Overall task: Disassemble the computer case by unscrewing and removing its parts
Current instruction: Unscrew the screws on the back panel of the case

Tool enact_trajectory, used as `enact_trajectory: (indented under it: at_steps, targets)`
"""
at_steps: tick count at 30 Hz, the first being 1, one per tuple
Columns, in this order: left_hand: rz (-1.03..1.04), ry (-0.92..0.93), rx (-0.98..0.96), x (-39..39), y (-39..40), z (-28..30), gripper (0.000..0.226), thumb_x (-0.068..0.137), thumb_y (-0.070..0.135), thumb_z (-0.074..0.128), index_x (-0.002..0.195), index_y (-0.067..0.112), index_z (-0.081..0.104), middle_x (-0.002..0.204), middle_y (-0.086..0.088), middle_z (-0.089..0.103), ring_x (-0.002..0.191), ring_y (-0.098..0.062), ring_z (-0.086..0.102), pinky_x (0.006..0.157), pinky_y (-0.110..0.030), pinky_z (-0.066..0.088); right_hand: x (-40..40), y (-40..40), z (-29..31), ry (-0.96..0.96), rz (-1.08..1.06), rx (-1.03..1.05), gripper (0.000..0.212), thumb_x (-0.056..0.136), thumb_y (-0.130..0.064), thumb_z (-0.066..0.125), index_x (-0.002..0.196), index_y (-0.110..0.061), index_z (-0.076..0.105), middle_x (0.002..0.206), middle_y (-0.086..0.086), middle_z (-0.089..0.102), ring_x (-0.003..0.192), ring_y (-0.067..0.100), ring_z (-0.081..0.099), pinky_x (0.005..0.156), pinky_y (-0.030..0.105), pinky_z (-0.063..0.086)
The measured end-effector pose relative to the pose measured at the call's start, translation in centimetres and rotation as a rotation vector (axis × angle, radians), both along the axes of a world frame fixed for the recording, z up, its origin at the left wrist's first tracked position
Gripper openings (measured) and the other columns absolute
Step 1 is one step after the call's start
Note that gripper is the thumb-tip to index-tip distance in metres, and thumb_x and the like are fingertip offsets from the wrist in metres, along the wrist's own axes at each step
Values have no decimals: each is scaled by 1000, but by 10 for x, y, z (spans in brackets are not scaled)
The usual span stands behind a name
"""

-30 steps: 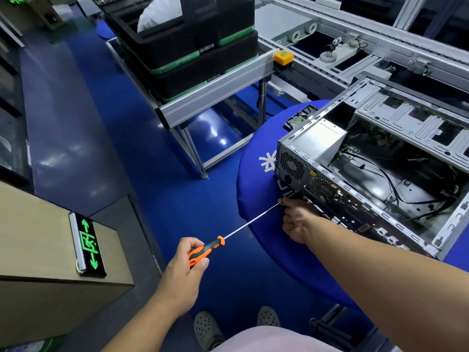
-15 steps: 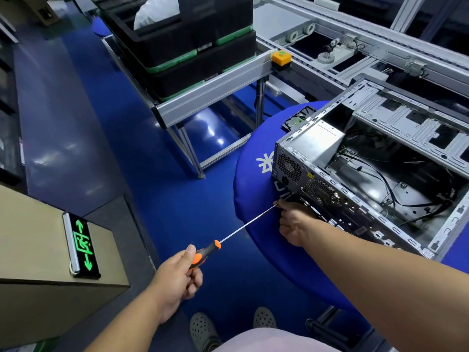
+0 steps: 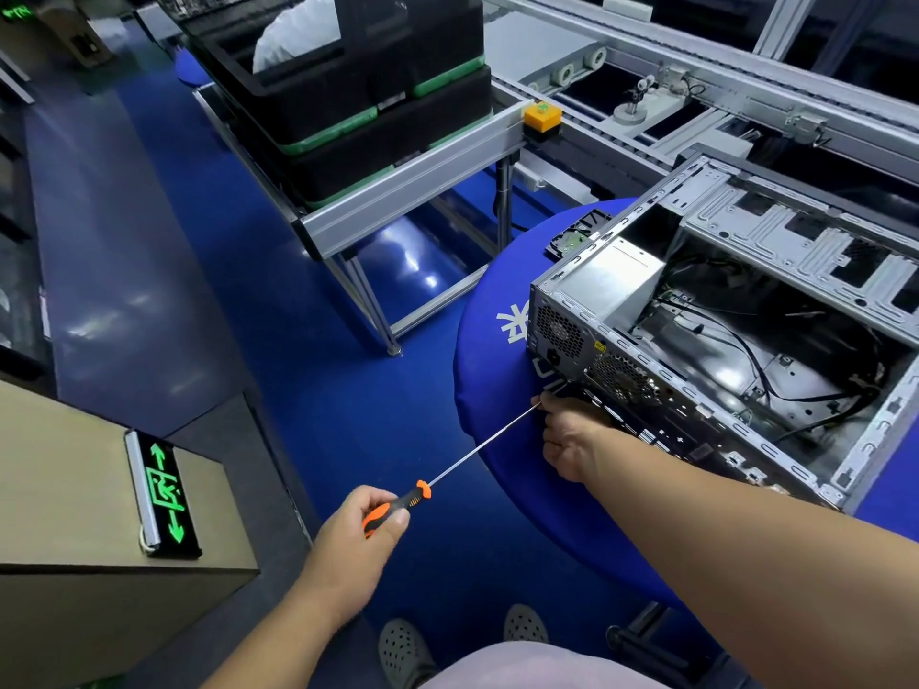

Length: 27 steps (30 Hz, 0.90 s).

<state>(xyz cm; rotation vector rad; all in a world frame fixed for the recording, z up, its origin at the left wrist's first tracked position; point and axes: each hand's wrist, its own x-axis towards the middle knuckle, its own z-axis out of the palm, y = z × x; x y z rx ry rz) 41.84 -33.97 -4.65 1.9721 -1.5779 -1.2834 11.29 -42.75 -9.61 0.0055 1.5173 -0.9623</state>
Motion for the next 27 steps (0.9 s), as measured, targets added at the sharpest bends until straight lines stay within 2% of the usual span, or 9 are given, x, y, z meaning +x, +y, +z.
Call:
enact_trajectory:
  at_steps: [3,5,7,10,12,14,17,22,27]
  targets:
    - [-123,-176,-164,3,7,-1,37,92,28,80,109,47,53,104,22,60,99,10,58,72,-11,44,-1,1,1,5,6,9,27,102,-32,62,80,-19,68,52,-5,27,42,10,18,34,22,15]
    - [-104,-180,-228,4,7,-1,42,89,23,82,108,46,52,110,23,57,103,11,57,69,-7,45,-1,1,1,-6,4,4,26,102,-33,62,80,-19,68,50,-6,28,42,10,18,33,22,15]
    - [-47,-163,-244,7,5,-2,38,87,22,84,105,42,57,106,18,62,98,7,60,65,-6,47,-2,1,0,-14,-3,-1,26,101,-33,63,80,-19,68,47,-7,29,40,9,18,33,21,14]
    - [58,-85,-171,8,3,-2,28,88,19,84,102,35,66,97,8,72,90,-4,68,68,-14,50,-3,1,-1,-25,-6,-10,25,101,-33,63,82,-18,68,50,-6,27,42,9,16,34,21,13]
    - [152,71,-84,7,2,-2,21,92,14,79,104,29,71,94,0,77,80,-14,73,64,-21,53,-3,1,-1,-30,0,-13,25,102,-33,62,83,-18,67,53,-6,26,43,9,16,35,21,13]
    - [289,277,22,6,0,-1,11,98,14,73,108,18,75,95,-9,79,68,-16,71,56,-25,51,-4,1,-1,-34,7,-12,25,102,-33,62,83,-18,67,52,-6,27,41,8,16,35,21,13]
    - [434,461,202,5,-2,1,22,105,29,64,109,10,75,90,-16,78,63,-17,64,53,-27,47,-4,2,1,-31,12,-6,25,102,-33,63,82,-18,67,51,-7,29,40,8,18,35,21,13]
    - [488,482,339,1,-3,5,40,106,47,56,111,10,71,78,-15,73,52,-16,55,46,-25,41,-5,5,1,-38,12,-18,25,102,-31,62,82,-17,65,52,-6,27,39,8,17,34,20,13]
    - [395,310,264,-1,-2,5,47,109,53,46,104,14,73,69,-10,70,51,-15,56,46,-27,43,-6,5,-1,-30,7,-17,25,101,-31,63,81,-17,65,48,-6,28,36,8,18,33,20,14]
